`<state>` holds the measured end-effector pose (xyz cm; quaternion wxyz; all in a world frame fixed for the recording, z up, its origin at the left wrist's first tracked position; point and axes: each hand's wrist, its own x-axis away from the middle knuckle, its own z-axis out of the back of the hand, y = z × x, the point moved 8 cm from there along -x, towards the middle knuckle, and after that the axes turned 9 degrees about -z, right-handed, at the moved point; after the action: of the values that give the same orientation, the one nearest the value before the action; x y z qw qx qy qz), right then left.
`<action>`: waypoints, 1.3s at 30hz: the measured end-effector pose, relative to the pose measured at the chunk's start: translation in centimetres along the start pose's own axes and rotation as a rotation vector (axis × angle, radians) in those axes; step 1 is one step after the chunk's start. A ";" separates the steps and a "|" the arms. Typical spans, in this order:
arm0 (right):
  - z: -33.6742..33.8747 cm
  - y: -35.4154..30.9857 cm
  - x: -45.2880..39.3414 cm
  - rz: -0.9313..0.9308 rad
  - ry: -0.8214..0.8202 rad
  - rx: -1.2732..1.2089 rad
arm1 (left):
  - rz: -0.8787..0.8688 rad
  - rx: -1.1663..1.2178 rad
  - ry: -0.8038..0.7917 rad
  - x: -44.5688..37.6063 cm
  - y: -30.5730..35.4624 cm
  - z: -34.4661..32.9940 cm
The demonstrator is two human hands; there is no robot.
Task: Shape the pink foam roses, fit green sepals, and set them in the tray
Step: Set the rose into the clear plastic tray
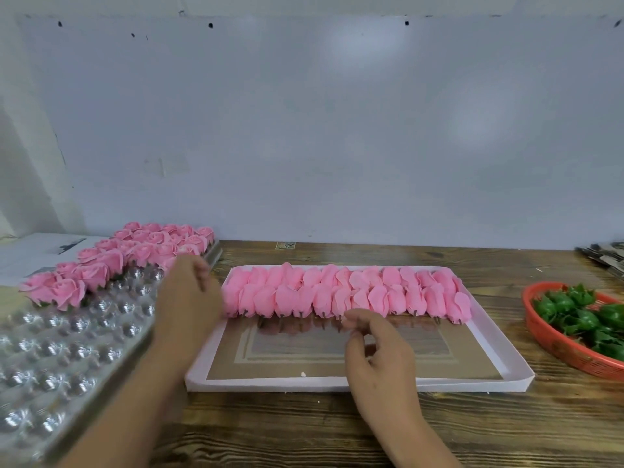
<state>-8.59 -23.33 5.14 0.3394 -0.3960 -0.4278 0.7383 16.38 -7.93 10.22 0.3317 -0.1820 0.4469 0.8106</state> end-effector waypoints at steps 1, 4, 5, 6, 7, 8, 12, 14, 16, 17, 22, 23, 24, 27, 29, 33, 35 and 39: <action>0.0 0.0 0.0 0.002 0.002 0.009 | -0.063 -0.001 -0.106 1.9 2.0 -1.6; 0.0 0.1 -0.2 -0.006 0.007 0.039 | -0.297 -0.079 -0.441 7.6 6.3 -6.2; 0.0 0.2 -0.3 -0.014 0.009 0.049 | -0.367 -0.120 -0.509 9.0 7.0 -7.2; 0.3 0.2 -0.5 -0.023 0.014 0.065 | -0.411 -0.150 -0.557 10.1 7.3 -8.0; 0.7 0.2 -0.9 -0.030 0.029 0.086 | -0.444 -0.168 -0.579 10.8 7.4 -8.5; 1.6 0.1 -1.4 -0.040 0.060 0.114 | -0.474 -0.178 -0.580 11.2 7.4 -8.7; 8.1 1.3 -4.5 -0.152 0.302 0.200 | -0.567 -0.227 -0.515 11.5 7.4 -8.4; 11.2 3.4 -5.8 -0.267 0.372 0.266 | -0.591 -0.235 -0.482 11.8 7.5 -8.3; 13.3 5.6 -7.0 -0.387 0.373 0.380 | -0.591 -0.243 -0.455 11.8 7.5 -8.1; 14.0 6.5 -7.4 -0.435 0.358 0.430 | -0.584 -0.241 -0.450 11.8 7.4 -8.1; 14.6 7.9 -9.6 -0.468 0.238 0.587 | -0.570 -0.244 -0.451 11.8 7.3 -8.1; 14.4 7.9 -10.1 -0.464 0.221 0.607 | -0.566 -0.249 -0.451 11.7 7.3 -8.1; 14.1 8.0 -10.6 -0.462 0.210 0.624 | -0.564 -0.255 -0.446 11.7 7.3 -8.1; 13.3 8.5 -11.9 -0.452 0.188 0.669 | -0.558 -0.253 -0.456 11.8 7.2 -8.2; 12.7 9.2 -12.3 -0.477 0.156 0.696 | -0.563 -0.253 -0.463 11.8 7.2 -8.2; 12.0 9.8 -12.2 -0.474 0.120 0.751 | -0.552 -0.260 -0.459 11.6 7.1 -8.2; 11.8 9.8 -12.1 -0.456 0.130 0.764 | -0.557 -0.248 -0.464 11.7 7.1 -8.3; 11.8 9.7 -12.1 -0.406 0.154 0.761 | -0.574 -0.231 -0.455 11.7 7.1 -8.3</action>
<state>-14.95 -41.68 3.72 0.6301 -0.2046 -0.1679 0.7300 3.01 -13.25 3.17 0.6130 -0.1513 0.1986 0.7496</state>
